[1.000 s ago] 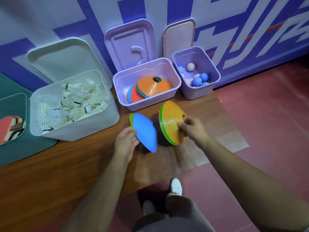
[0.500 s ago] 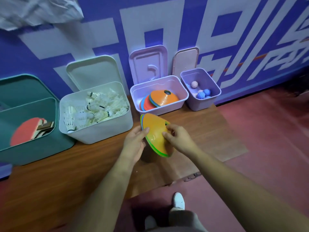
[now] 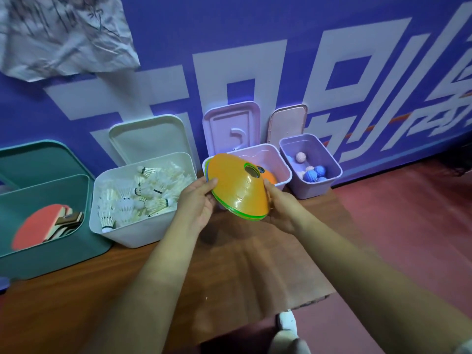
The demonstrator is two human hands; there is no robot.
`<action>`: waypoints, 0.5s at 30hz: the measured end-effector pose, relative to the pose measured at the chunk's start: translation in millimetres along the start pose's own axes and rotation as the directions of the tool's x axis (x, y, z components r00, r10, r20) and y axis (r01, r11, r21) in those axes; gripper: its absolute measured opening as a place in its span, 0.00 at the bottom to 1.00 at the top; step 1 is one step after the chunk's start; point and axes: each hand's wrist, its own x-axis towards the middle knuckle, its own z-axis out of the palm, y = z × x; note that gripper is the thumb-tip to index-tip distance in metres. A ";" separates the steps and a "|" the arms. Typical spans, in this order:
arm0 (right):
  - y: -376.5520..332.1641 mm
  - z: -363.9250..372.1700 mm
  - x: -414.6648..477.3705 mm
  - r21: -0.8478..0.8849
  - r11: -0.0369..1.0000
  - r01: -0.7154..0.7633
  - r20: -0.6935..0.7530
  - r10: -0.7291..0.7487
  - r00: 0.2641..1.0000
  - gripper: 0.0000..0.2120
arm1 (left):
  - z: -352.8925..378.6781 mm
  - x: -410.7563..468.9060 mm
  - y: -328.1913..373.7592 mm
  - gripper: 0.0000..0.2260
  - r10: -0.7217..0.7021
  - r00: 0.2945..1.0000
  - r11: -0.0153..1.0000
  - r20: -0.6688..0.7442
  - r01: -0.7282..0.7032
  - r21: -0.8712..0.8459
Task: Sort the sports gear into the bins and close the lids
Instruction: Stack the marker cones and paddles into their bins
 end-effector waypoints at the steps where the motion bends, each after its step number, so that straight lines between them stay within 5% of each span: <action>1: -8.0 -3.0 13.2 0.045 0.999 -0.006 0.028 0.005 1.000 0.20 | 5.8 11.7 -1.7 0.08 -0.002 1.000 1.000 -0.007 0.002 -0.002; 5: -41.9 -19.4 67.1 0.019 0.999 0.041 -0.037 -0.041 0.998 0.17 | 21.3 64.7 -15.3 0.16 0.031 0.994 0.996 -0.104 -0.022 0.087; 9: -71.3 -46.8 133.2 -0.251 0.965 0.078 -0.126 -0.113 0.986 0.12 | 34.4 126.5 -35.7 0.17 0.032 0.983 0.959 -0.181 0.021 0.281; 12: -85.9 -57.8 178.3 -0.515 0.856 0.051 -0.131 -0.138 0.982 0.25 | 42.1 166.8 -51.2 0.14 0.017 0.973 0.920 -0.230 0.075 0.384; 15: -92.2 -61.4 208.2 -0.728 0.683 0.054 -0.089 -0.173 0.981 0.25 | 40.1 197.5 -68.3 0.10 0.010 0.954 0.866 -0.301 0.142 0.480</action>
